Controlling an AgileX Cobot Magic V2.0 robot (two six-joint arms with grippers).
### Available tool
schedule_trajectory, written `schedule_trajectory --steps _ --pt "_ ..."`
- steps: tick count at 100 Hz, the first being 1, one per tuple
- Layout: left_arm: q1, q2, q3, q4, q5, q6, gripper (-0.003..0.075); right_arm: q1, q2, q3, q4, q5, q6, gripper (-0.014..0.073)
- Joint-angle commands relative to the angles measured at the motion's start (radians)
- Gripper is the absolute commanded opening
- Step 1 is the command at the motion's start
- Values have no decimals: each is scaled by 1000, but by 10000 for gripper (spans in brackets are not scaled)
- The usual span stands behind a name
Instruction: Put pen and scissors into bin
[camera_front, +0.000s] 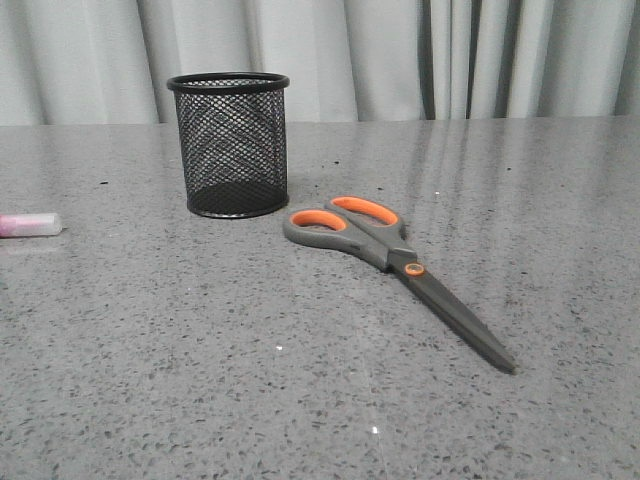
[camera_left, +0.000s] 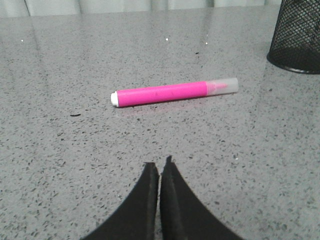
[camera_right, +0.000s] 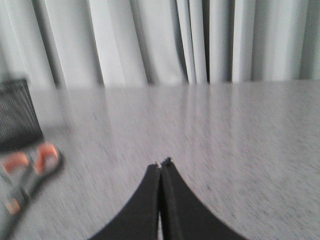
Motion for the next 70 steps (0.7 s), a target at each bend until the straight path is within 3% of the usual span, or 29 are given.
schedule_trajectory --steps 1,15,38,57,70 --pt "3 -32 44 -90 -126 -11 -19 -4 -20 13 137 -157 9 -58" --pt "3 -32 44 -477 -248 -11 -19 -4 -20 13 284 -181 9 -58" --pt "3 -32 44 -967 -303 -11 -19 -4 -20 13 330 -196 9 -58" --pt "3 -32 43 -1179 -308 -11 -19 -4 -20 13 365 -194 11 -58" --pt "3 -32 38 -1197 -238 -11 -19 -1 -20 -8 365 -155 37 -57"
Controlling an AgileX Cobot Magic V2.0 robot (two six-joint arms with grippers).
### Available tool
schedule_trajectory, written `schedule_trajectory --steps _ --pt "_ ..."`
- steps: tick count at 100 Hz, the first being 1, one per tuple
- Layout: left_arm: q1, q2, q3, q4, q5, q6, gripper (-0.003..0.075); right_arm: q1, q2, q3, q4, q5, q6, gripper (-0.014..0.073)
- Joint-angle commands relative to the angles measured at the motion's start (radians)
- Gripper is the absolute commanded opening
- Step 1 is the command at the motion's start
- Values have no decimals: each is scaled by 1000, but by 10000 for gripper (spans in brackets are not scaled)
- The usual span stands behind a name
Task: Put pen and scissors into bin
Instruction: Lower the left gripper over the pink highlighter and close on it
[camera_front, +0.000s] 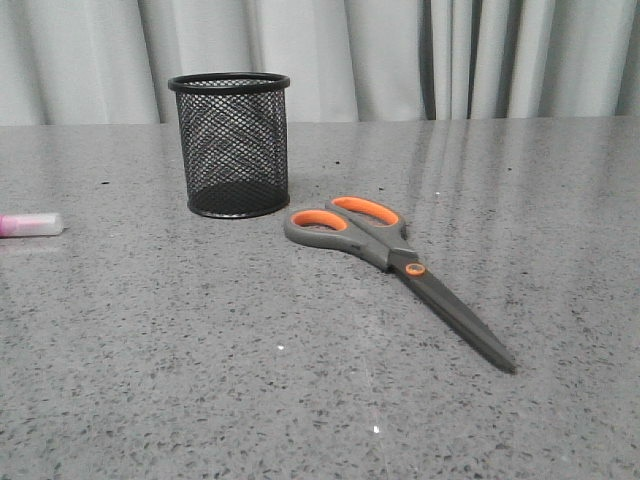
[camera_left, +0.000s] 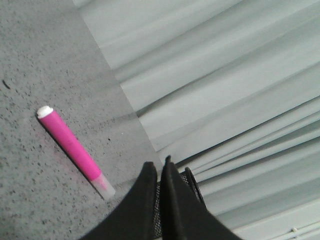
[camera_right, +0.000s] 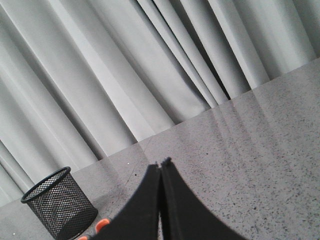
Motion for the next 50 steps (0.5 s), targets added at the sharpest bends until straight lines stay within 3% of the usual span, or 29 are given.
schedule_trajectory --steps 1,11,21,35,43,50 --pt "3 -32 36 -36 16 -4 -19 -1 -20 -12 -1 -33 16 -56" --pt "3 -32 32 -34 27 -4 -18 -1 -20 -95 -3 89 16 -15" --pt "3 -32 5 -14 95 14 6 -1 0 -190 -7 255 -4 123" --pt "3 7 -119 156 221 60 171 -1 68 -285 -7 411 -43 335" --pt "3 68 -216 299 285 60 267 -1 115 -322 -7 451 -93 365" --pt "3 148 -318 433 367 60 275 -1 150 -354 -7 456 -151 361"
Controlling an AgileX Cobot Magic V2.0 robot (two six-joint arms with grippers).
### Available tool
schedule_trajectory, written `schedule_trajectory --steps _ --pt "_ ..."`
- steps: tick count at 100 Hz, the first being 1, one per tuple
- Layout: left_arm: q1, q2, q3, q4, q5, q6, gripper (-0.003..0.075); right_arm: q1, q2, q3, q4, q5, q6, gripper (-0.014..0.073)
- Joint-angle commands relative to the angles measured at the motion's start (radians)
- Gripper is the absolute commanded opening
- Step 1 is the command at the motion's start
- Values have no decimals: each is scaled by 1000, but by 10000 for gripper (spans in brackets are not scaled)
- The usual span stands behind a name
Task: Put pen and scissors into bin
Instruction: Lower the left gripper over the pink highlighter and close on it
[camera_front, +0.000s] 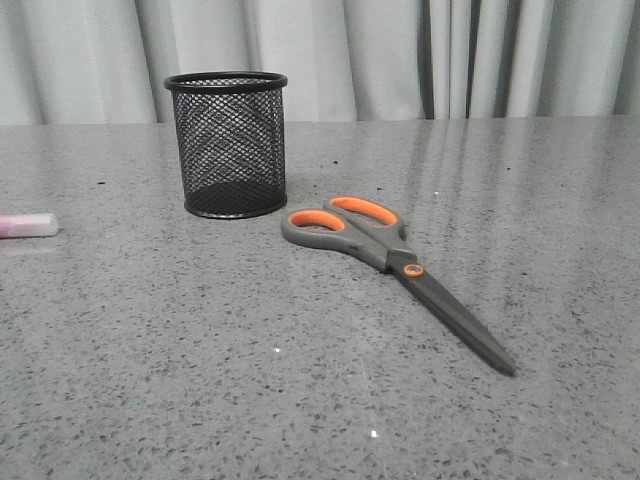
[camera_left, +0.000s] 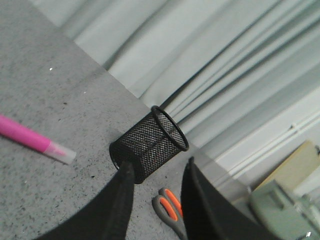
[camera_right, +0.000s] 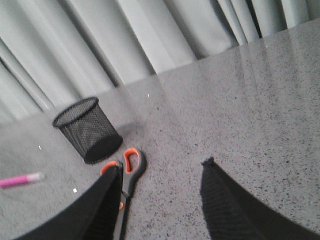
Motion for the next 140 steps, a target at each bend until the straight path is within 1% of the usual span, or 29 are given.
schedule_trajectory --steps 1,12,21,22,24,30,33,40,45,52,56,62,70,75,85,94,114,140 --pt "3 109 -154 161 78 8 274 -1 57 -72 -3 -40 -76 361" --pt "3 276 -324 393 270 16 259 -1 90 -103 -3 -44 -126 361" --pt "3 423 -483 531 459 129 256 -1 92 -108 -3 -45 -126 361" --pt "3 434 -494 540 459 137 256 -1 92 -108 -3 -45 -126 361" --pt "3 469 -526 573 509 159 256 -1 92 -108 -3 -43 -126 361" --pt "3 555 -604 627 599 203 256 -1 92 -108 -3 -37 -126 361" --pt "-2 603 -639 658 631 221 256 -1 92 -108 -3 -37 -126 361" --pt "-37 684 -709 718 662 254 258 -1 92 -108 -3 -37 -126 361" --pt "-65 743 -751 749 705 349 270 -1 92 -108 -3 -37 -126 361" --pt "-118 823 -801 816 778 492 314 -1 92 -108 -3 -37 -126 361" --pt "-148 860 -821 871 804 538 340 -1 92 -108 -3 -37 -126 361" --pt "-199 922 -845 948 815 599 356 -1 92 -108 -3 -37 -126 361" --pt "-247 994 -866 1038 799 613 348 -1 92 -108 -3 -35 -126 361" --pt "-267 1042 -876 1043 793 663 346 -1 92 -108 -3 -29 -126 361" --pt "-271 1127 -898 1032 772 841 345 -1 92 -108 -3 -22 -126 361" --pt "-271 1212 -920 1032 777 949 345 -1 92 -108 -3 -22 -126 361" --pt "-269 1361 -1006 1040 772 978 345 -1 92 -108 -3 -16 -126 361" --pt "-203 1494 -1101 1006 803 1011 344 -1 92 -106 -3 25 -126 361"
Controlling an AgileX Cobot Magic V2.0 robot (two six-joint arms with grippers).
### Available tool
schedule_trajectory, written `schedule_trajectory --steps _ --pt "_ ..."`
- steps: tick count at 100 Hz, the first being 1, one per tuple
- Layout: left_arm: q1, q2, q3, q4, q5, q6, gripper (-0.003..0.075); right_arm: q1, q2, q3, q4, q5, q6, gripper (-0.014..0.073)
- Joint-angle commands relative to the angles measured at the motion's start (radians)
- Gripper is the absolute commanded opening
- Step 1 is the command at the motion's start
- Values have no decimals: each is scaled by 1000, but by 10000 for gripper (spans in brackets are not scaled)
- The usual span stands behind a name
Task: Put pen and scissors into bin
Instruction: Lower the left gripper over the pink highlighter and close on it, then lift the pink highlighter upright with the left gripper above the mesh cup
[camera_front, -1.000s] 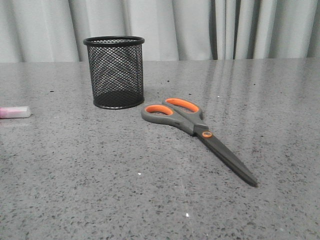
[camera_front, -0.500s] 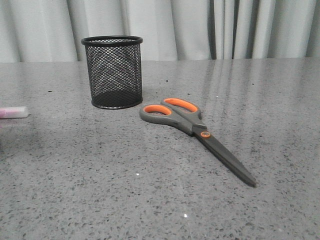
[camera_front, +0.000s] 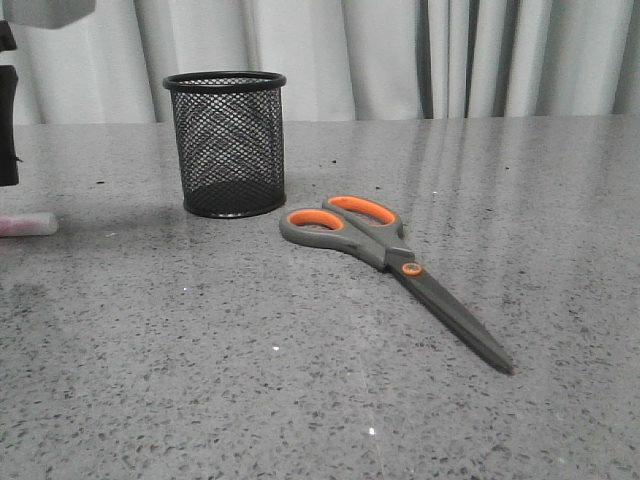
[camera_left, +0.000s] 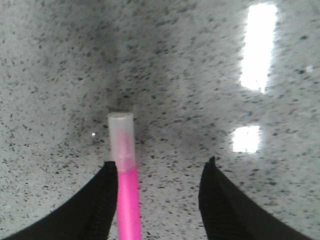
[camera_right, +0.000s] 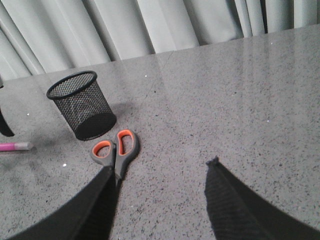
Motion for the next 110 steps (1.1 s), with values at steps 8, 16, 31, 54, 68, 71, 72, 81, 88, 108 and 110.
schedule_trajectory --steps 8,16,31,54,68,71,72,81,88,108,110 --pt "35 20 -46 -20 8 25 337 -1 21 -34 1 -48 -11 361" --pt "53 40 -48 -26 8 25 311 -1 21 -34 1 -48 -11 361" --pt "86 69 -50 -50 -2 57 293 -1 21 -34 1 -48 -11 361" --pt "125 96 -50 -91 -48 106 293 -1 21 -34 1 -48 -11 361" --pt "134 126 -50 -116 -35 106 185 -1 21 -34 1 -48 -11 361" --pt "134 131 -50 -128 -28 106 133 -1 21 -34 1 -48 -11 361" --pt "134 134 -50 -130 -26 106 105 -1 21 -34 1 -48 -11 361" --pt "132 140 -50 -158 -15 103 -16 -1 21 -34 1 -48 -11 361" --pt "132 138 -50 -180 1 70 -19 -1 21 -34 1 -48 -11 361" --pt "145 31 -50 -395 -139 -37 -19 -1 21 -34 1 -13 -11 361" --pt "148 20 -50 -423 -163 -37 -19 -1 21 -34 1 -9 -11 361"
